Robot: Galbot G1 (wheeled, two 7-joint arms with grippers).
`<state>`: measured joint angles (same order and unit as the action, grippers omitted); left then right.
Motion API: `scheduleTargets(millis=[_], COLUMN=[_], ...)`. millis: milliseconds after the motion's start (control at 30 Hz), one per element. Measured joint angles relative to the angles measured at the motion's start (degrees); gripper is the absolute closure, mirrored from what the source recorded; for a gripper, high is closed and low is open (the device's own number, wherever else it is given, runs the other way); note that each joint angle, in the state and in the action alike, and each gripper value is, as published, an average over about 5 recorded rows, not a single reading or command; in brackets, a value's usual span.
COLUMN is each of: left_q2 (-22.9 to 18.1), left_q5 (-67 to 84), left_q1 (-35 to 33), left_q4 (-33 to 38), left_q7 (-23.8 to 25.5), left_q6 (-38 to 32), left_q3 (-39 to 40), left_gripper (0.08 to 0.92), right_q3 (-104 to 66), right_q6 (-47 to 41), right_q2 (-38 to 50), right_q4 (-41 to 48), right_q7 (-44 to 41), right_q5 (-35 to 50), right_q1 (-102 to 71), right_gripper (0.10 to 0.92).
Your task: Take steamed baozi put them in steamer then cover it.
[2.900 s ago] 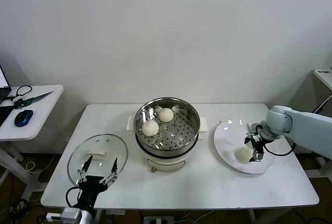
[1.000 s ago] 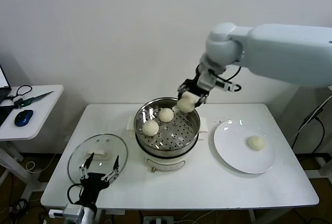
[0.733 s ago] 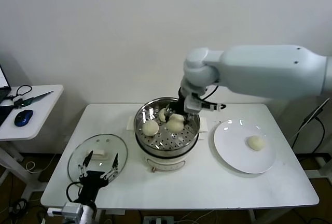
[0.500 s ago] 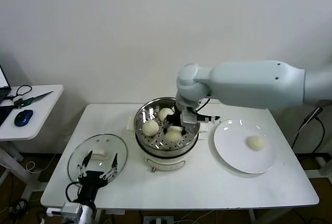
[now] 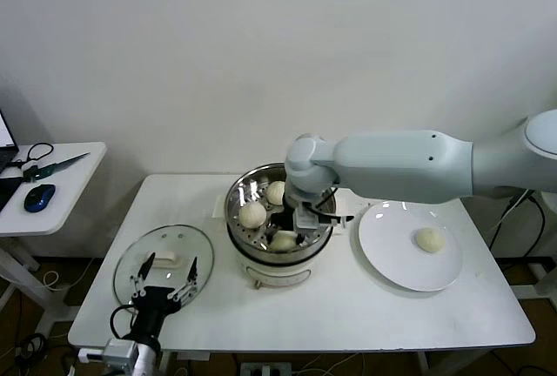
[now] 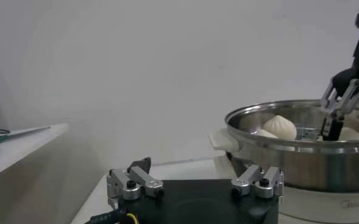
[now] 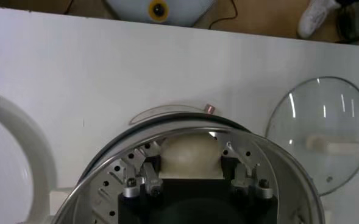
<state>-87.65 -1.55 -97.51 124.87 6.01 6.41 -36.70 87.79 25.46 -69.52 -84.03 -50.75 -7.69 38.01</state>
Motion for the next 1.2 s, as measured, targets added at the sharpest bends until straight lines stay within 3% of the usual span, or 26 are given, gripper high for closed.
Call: scheduleTargets(millis=[233, 500, 767, 967, 1200], left_q2=[0.00, 0.17, 0.59, 1.18, 1.64], left_q5=[0.05, 0.57, 1.30, 2.53, 3.26], left_q1=[-0.03, -0.04, 0.81, 1.41, 2.27], left_q4=[0.01, 0.08, -0.03, -0.38, -0.45], left_q7=[-0.02, 0.07, -0.01, -0.34, -0.17], left_q6=[-0.07, 0.37, 0.78, 0.62, 0.52], left_q3=[0.00, -0.07, -0.13, -0.62, -0.77], left_gripper=[0.177, 0.177, 0.177, 0.177, 0.177], right_q3=[-0.52, -1.04, 3.65, 9.85, 12.46], right_q6=[0.90, 1.73, -0.65, -6.45, -12.97], right_q2=[-0.28, 1.08, 5.30, 12.34, 22.67], right_q4=[1.61, 3.90, 9.59, 12.22, 15.27], right_q7=[-1.32, -6.59, -12.69, -14.12, -13.73], right_q5=[1.19, 7.88, 22.26, 29.18, 30.59], right_q1=[-0.51, 3.35, 12.60, 17.16, 15.27], right_gripper=[0.207, 0.202, 0.203, 0.203, 0.203])
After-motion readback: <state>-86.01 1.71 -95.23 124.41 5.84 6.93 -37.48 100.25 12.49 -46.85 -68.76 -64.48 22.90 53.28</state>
